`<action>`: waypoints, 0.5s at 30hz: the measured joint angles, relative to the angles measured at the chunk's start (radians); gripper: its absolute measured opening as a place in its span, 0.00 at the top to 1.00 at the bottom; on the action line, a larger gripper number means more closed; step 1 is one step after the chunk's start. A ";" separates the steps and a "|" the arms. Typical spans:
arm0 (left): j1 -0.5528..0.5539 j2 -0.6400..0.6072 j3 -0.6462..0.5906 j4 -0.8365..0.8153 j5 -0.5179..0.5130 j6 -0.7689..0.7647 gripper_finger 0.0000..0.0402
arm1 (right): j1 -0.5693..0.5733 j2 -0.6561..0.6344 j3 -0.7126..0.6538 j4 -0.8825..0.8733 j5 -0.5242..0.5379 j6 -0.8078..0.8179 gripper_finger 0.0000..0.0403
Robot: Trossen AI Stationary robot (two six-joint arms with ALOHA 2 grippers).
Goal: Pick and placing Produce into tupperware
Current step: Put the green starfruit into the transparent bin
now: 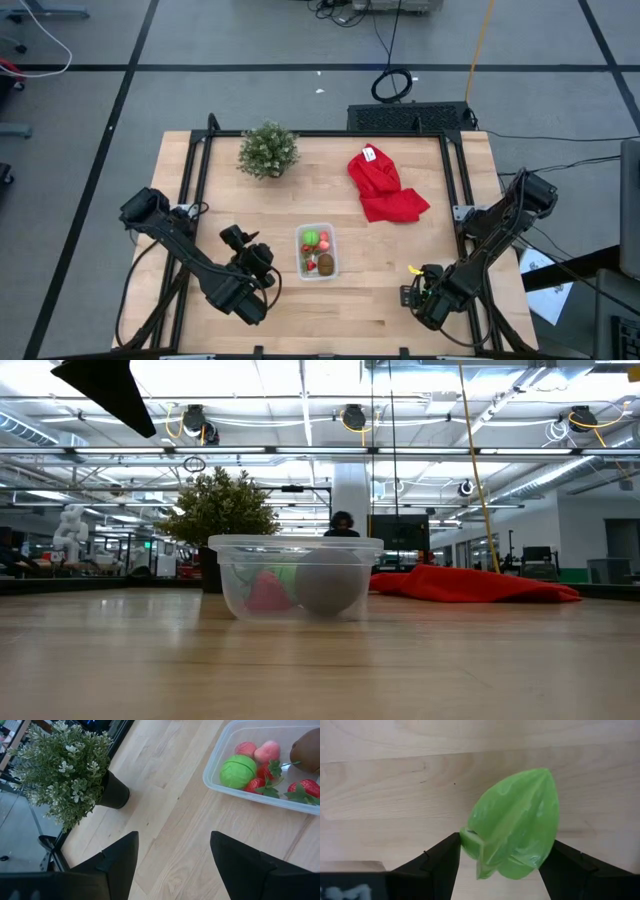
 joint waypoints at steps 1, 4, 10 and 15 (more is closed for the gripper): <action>0.000 0.000 0.000 0.000 0.000 0.000 0.37 | 0.000 0.000 0.000 0.003 0.000 0.000 0.43; 0.000 0.000 0.000 0.000 0.000 0.000 0.37 | 0.000 0.000 0.000 0.012 0.000 -0.004 0.43; 0.000 0.000 0.000 0.003 0.000 0.000 0.37 | 0.000 0.000 0.000 0.013 0.000 -0.017 0.43; 0.000 0.000 0.000 0.004 -0.001 0.000 0.37 | 0.000 0.000 0.000 0.009 0.000 -0.030 0.43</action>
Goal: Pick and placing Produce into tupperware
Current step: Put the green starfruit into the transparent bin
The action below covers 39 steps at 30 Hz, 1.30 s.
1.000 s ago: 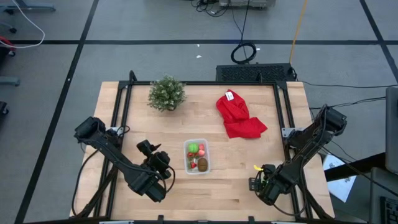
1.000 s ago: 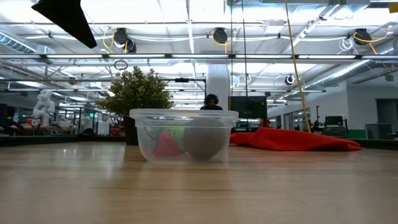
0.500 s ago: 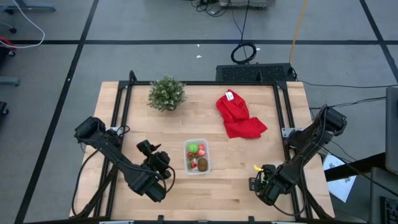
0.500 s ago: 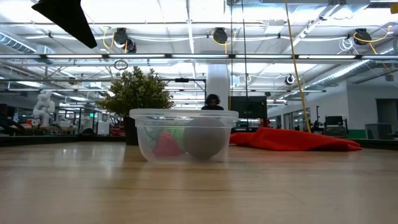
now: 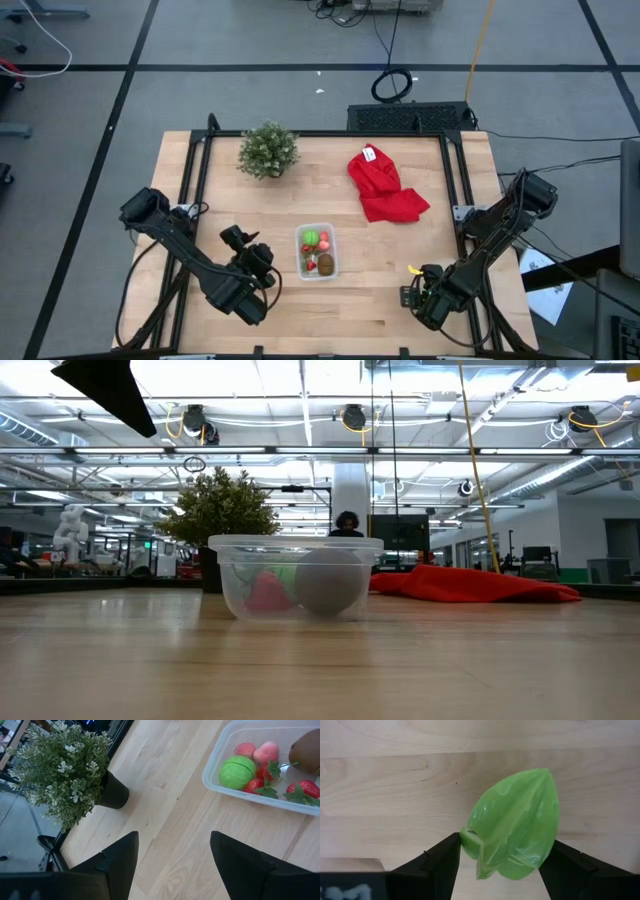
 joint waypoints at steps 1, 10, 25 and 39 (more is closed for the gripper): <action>0.000 0.000 0.000 0.000 0.000 0.000 0.37 | 0.000 0.000 0.000 -0.004 0.000 0.000 0.43; 0.000 0.000 0.000 0.007 0.000 0.000 0.37 | 0.000 0.000 0.000 -0.036 0.132 0.004 0.43; 0.000 0.000 0.000 0.016 -0.001 0.007 0.37 | -0.001 0.001 -0.001 -0.033 0.157 -0.045 0.43; 0.000 0.000 0.000 0.019 -0.001 0.008 0.37 | 0.000 0.001 -0.001 0.005 0.151 -0.056 0.43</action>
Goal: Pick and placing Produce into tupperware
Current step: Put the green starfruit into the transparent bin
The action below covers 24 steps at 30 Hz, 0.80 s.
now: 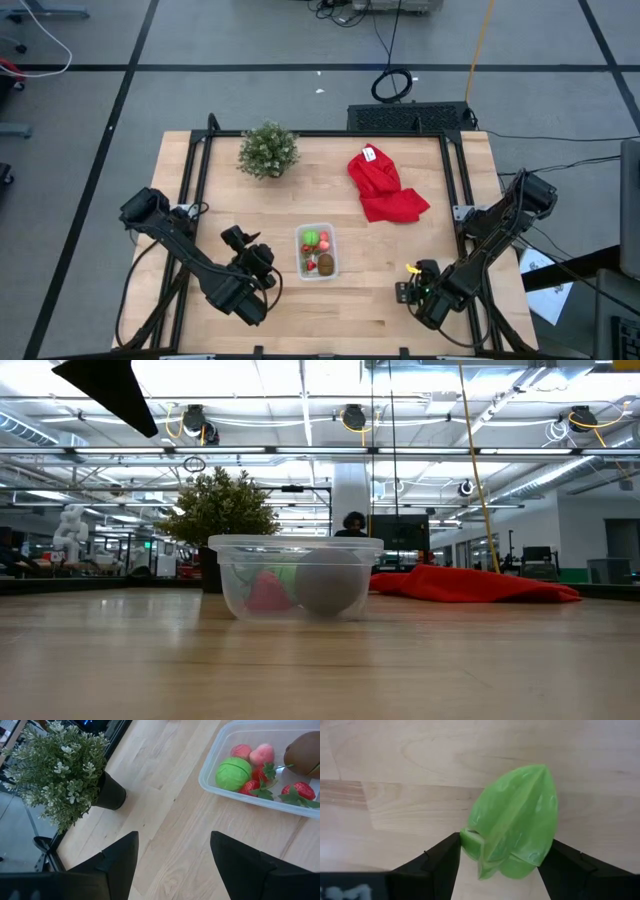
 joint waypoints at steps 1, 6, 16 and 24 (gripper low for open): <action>0.000 0.000 0.000 0.000 0.000 0.000 0.37 | 0.000 0.000 0.000 0.004 0.000 0.000 0.43; 0.000 0.000 0.000 0.001 0.000 0.000 0.37 | 0.000 -0.001 0.000 0.012 0.000 0.000 0.46; 0.000 0.000 0.000 0.003 0.000 -0.001 0.37 | -0.001 -0.001 0.001 0.012 0.000 0.003 0.48; 0.000 0.000 0.000 0.003 -0.001 -0.002 0.37 | -0.025 -0.001 0.001 0.017 0.000 -0.020 0.48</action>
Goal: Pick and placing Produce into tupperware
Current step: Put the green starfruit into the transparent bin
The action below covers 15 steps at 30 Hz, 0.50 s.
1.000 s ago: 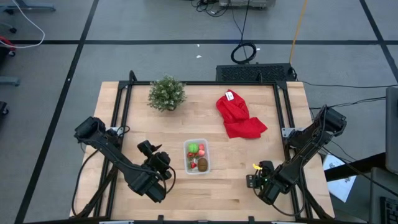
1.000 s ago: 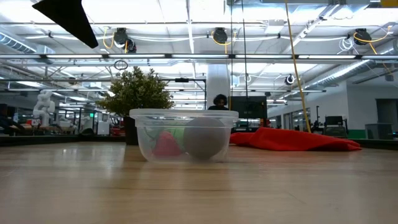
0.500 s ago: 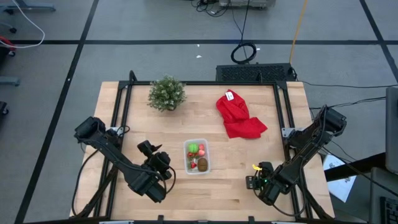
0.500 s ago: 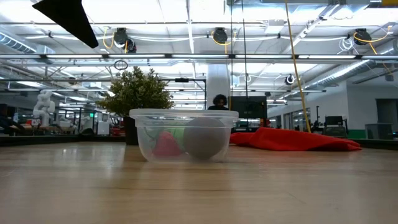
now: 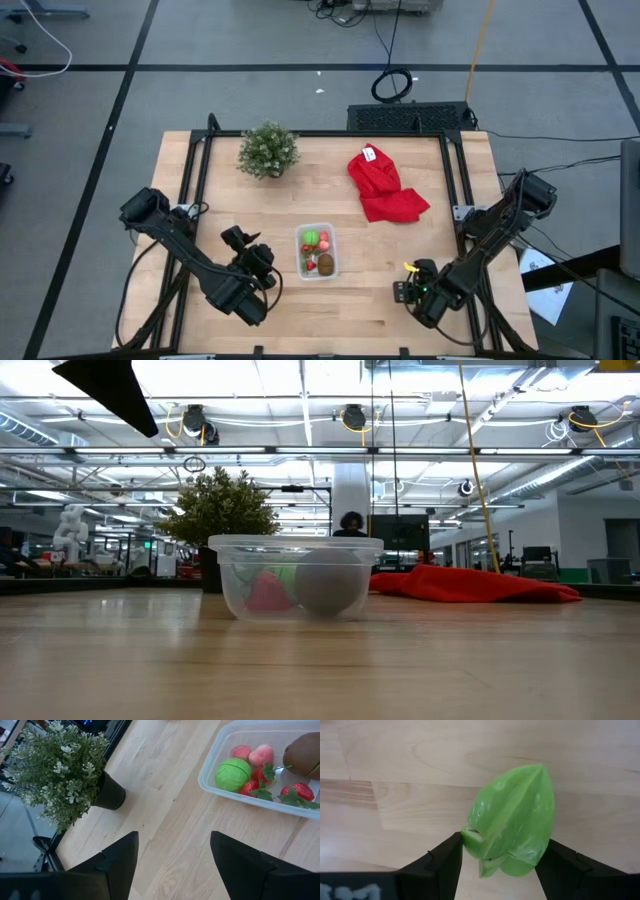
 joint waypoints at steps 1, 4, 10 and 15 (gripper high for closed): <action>0.000 0.000 0.000 0.000 0.000 0.000 0.37 | -0.003 0.000 0.000 0.002 0.000 -0.004 0.48; 0.000 0.000 0.000 0.000 0.000 0.000 0.37 | -0.015 0.000 0.000 0.016 0.000 -0.029 0.48; 0.000 0.000 0.000 0.000 0.000 0.000 0.37 | -0.027 0.000 0.000 0.047 -0.002 -0.056 0.48; 0.000 0.000 0.000 0.000 0.001 0.000 0.37 | -0.027 -0.003 0.000 0.050 -0.003 -0.058 0.48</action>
